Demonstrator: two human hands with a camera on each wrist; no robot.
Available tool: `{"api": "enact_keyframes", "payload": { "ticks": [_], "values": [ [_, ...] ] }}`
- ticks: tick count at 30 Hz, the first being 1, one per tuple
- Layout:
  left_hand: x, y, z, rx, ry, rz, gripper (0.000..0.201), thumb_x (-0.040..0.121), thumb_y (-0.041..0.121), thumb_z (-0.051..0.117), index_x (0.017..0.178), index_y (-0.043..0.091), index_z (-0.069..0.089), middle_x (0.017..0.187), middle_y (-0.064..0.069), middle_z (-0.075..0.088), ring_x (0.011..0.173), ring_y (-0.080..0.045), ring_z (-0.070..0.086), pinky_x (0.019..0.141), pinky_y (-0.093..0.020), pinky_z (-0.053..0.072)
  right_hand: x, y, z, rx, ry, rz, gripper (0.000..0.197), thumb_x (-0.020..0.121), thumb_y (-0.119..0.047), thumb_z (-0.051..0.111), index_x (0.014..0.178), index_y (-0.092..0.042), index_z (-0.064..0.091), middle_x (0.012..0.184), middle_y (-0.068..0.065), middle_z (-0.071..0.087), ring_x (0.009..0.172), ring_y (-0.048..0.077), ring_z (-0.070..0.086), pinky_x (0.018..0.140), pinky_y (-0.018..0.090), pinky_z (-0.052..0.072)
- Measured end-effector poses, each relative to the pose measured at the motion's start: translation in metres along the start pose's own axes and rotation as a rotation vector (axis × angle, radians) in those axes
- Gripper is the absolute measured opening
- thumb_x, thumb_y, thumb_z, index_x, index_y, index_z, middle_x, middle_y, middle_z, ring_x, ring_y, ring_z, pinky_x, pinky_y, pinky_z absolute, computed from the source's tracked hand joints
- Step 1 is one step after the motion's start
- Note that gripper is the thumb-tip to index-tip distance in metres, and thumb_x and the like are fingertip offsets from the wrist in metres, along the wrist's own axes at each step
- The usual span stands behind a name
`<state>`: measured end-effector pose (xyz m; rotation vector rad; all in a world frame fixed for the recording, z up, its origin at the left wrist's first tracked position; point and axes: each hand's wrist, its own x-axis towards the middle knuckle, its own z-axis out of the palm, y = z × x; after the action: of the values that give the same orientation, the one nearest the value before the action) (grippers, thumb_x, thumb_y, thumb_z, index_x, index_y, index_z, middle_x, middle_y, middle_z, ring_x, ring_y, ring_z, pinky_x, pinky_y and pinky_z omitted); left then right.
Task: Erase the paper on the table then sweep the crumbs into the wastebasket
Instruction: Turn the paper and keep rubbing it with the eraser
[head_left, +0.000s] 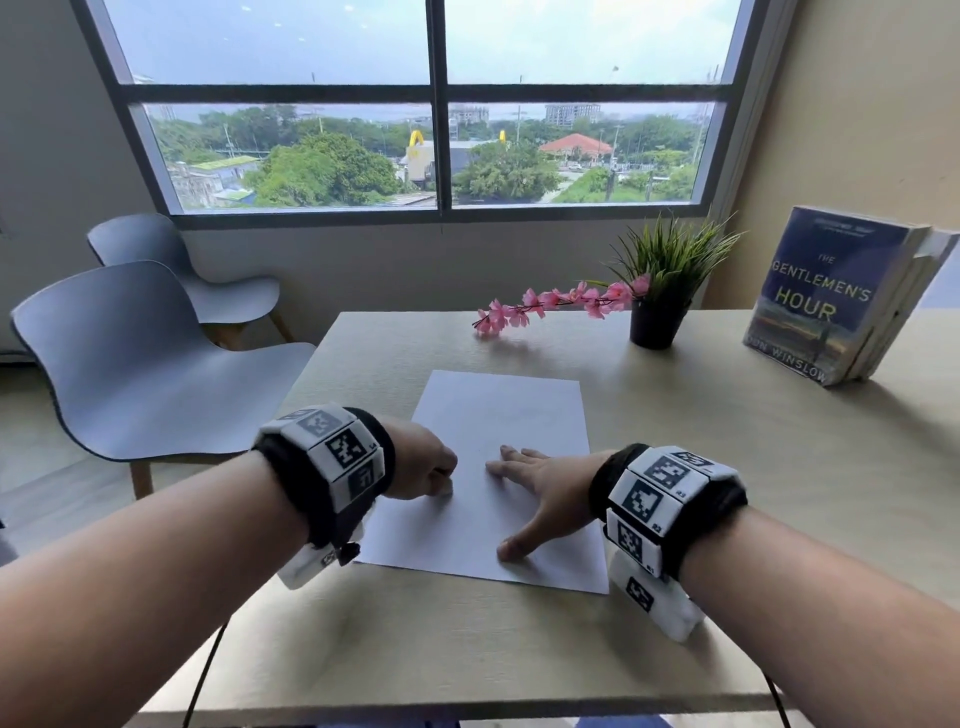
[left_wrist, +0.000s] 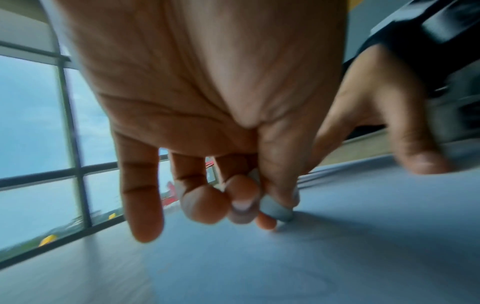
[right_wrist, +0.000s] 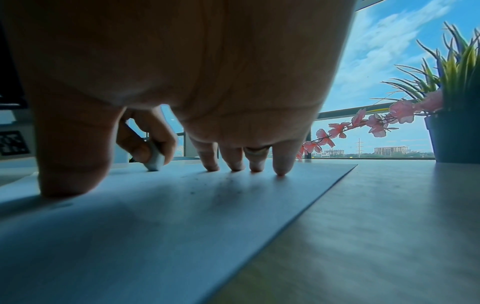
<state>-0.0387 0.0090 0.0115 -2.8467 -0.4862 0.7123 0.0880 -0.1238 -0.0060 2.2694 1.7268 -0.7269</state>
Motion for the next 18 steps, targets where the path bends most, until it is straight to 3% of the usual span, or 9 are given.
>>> {"api": "enact_keyframes", "payload": {
  "ticks": [3,8,14,18],
  "values": [
    [-0.005,0.005,0.001,0.021,-0.006,0.035,0.034,0.099,0.04,0.038,0.114,0.015,0.055,0.114,-0.005,0.061,0.102,-0.024,0.055,0.072,-0.029,0.032,0.001,0.0,0.0,0.004,-0.002,0.0,0.106,0.077,-0.065,0.064,0.154,-0.031,-0.001,0.161,-0.01,-0.011,0.148,0.007,-0.008,0.121,0.044,0.006],
    [-0.003,-0.008,0.0,-0.028,0.026,-0.051,0.036,0.099,0.043,0.038,0.112,0.015,0.056,0.115,-0.006,0.061,0.103,-0.026,0.056,0.071,-0.028,0.033,0.0,0.0,0.0,0.012,0.005,0.0,0.105,0.077,-0.064,0.065,0.154,-0.031,0.001,0.161,-0.011,-0.01,0.148,0.007,-0.008,0.121,0.043,0.006],
    [-0.013,0.006,0.007,0.018,-0.003,0.044,0.032,0.099,0.04,0.037,0.11,0.015,0.055,0.112,-0.005,0.061,0.1,-0.025,0.055,0.07,-0.029,0.032,0.001,0.001,0.0,0.017,0.003,0.002,0.106,0.076,-0.063,0.066,0.154,-0.032,0.001,0.161,-0.011,-0.01,0.148,0.006,-0.008,0.121,0.043,0.006],
    [-0.011,-0.001,0.003,-0.006,0.013,-0.023,0.036,0.099,0.044,0.037,0.112,0.016,0.056,0.115,-0.005,0.062,0.102,-0.026,0.056,0.072,-0.029,0.035,0.001,0.0,0.0,0.019,0.004,0.004,0.106,0.076,-0.063,0.066,0.154,-0.032,0.001,0.161,-0.011,-0.009,0.148,0.006,-0.007,0.121,0.042,0.005]
  ]
}}
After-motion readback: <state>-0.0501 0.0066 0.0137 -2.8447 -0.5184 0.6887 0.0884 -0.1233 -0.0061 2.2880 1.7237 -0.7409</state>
